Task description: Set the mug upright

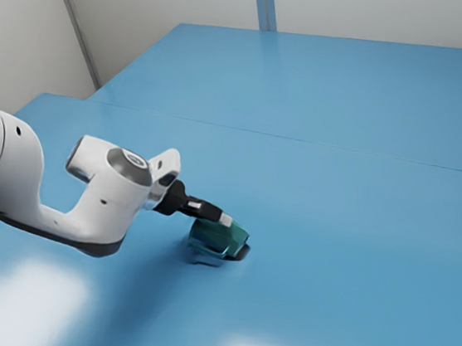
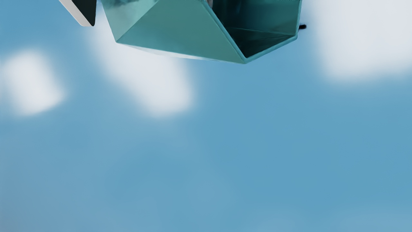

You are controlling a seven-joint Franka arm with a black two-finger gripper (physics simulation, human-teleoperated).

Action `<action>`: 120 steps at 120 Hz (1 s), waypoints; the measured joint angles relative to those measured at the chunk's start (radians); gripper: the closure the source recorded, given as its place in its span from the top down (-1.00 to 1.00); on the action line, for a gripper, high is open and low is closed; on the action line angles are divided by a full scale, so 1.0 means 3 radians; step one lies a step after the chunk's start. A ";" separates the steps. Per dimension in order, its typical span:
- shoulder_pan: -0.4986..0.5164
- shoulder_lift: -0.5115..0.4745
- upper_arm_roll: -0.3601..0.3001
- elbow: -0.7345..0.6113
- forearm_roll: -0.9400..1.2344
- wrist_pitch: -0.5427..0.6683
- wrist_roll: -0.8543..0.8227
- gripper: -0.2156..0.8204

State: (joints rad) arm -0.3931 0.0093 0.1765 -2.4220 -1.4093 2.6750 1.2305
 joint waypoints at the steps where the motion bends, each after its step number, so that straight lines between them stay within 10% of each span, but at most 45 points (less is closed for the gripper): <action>1: 0.0002 0.0000 -0.0005 0.0002 -0.0011 0.0001 0.0000 -0.06; 120: -0.0140 -0.0076 -0.0360 0.0094 -0.0789 0.0299 -0.0012 -0.83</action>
State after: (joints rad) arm -0.4349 -0.0135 0.0684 -2.3938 -1.6459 2.7648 1.2268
